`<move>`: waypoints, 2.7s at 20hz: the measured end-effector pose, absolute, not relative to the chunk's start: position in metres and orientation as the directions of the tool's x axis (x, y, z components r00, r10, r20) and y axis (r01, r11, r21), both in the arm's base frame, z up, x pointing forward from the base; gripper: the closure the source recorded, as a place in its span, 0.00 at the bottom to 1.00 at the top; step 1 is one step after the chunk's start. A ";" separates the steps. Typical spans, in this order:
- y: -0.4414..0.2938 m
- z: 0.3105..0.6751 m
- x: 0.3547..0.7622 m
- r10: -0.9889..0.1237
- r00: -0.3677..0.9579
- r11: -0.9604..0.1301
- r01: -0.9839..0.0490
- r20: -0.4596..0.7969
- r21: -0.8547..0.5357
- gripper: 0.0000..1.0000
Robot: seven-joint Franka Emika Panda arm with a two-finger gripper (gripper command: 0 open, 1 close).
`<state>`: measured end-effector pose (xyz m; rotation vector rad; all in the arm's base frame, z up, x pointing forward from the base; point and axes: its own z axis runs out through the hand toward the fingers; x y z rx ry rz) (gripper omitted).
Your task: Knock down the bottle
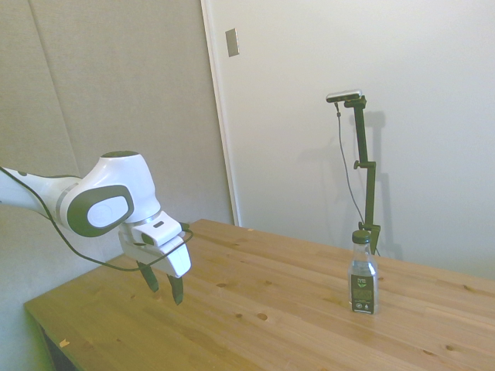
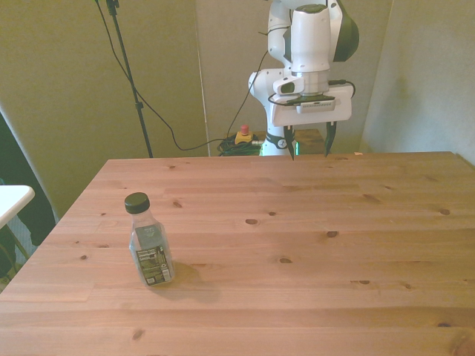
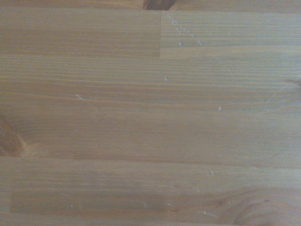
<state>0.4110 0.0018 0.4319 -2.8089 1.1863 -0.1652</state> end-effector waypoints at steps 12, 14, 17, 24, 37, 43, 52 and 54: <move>-0.175 0.451 0.455 -0.762 0.617 -0.646 -0.747 0.198 -0.160 0.00; -0.210 0.457 0.468 -0.765 0.604 -0.640 -0.751 0.224 -0.162 0.00; -0.258 0.479 0.492 -0.756 0.590 -0.646 -0.742 0.285 -0.180 0.00; -0.296 0.488 0.515 -0.704 0.616 -0.698 -0.692 0.353 -0.184 1.00; -0.357 0.487 0.579 -0.644 0.635 -0.754 -0.622 0.427 -0.211 1.00; -0.357 0.488 0.584 -0.647 0.629 -0.752 -0.619 0.431 -0.225 1.00; -0.356 0.487 0.595 -0.668 0.608 -0.736 -0.626 0.429 -0.259 1.00; -0.353 0.491 0.600 -0.678 0.596 -0.727 -0.631 0.430 -0.271 1.00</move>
